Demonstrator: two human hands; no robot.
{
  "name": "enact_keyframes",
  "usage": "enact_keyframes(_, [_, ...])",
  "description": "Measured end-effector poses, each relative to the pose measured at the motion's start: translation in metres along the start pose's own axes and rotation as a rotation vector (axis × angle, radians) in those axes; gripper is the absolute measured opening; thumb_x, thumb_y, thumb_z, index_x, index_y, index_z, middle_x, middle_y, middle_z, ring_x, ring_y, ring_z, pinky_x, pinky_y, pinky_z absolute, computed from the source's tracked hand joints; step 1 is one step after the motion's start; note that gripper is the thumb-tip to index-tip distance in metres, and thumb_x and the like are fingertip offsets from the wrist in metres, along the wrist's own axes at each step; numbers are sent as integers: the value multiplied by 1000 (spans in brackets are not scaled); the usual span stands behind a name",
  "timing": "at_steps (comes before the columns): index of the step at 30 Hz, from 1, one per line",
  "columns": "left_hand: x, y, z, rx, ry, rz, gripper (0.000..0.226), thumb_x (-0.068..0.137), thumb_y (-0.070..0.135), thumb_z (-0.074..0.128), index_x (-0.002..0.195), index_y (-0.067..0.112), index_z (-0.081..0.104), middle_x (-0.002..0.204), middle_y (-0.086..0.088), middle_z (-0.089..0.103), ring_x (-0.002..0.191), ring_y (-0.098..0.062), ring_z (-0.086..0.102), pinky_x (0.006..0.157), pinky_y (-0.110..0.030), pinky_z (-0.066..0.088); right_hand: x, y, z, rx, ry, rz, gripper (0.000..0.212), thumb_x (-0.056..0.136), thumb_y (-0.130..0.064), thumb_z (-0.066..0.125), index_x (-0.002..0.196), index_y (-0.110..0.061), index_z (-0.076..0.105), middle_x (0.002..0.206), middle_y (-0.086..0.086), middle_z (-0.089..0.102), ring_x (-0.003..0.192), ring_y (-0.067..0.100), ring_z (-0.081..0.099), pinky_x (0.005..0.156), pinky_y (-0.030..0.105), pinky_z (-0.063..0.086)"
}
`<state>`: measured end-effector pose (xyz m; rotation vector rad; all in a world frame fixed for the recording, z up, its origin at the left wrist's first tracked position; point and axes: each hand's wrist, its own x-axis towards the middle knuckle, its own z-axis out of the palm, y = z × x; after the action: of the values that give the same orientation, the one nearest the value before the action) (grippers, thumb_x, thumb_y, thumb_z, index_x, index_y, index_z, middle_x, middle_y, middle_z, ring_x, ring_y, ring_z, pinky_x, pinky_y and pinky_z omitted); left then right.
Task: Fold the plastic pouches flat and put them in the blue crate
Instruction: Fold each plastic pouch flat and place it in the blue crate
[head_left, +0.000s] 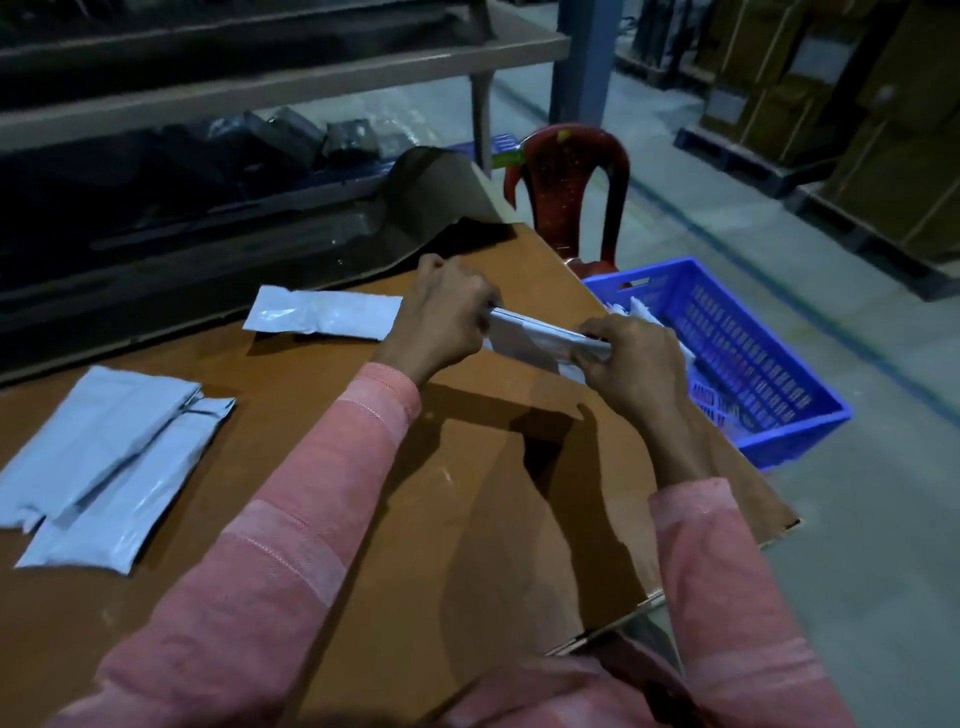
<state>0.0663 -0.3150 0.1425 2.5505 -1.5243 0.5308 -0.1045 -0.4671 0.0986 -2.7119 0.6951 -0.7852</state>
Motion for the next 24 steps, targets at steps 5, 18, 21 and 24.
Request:
enact_keyframes(5, [36,39,9,-57,78,96,22,88,14,75,106,26,75,100,-2,72,106,-28,52,102,-45,36,-10,31,-19,-129,125,52,19,79,-31,78,97,-26,78,89,3,75,85,28,66,77,43,47])
enact_keyframes(18, [161,161,114,-258,101,390,35,63,3,81,91,24,78,83,6,72,90,-26,56,101,-45,30,-3,186,-22,-197,153,230,16,76,-26,78,91,-22,80,75,-2,71,79,30,63,57,35,52])
enact_keyframes(21, [193,186,147,-264,28,370,43,56,-4,83,90,23,79,83,5,74,92,-29,60,105,-51,31,14,231,-11,-146,58,259,18,77,-30,81,94,-26,79,76,-5,70,81,26,64,54,33,50])
enact_keyframes(24, [226,210,184,-261,47,353,42,61,-2,84,94,23,78,97,6,76,102,-30,62,109,-53,30,36,278,7,-84,-13,298,13,79,-30,79,91,-24,77,74,-1,68,76,29,65,53,33,49])
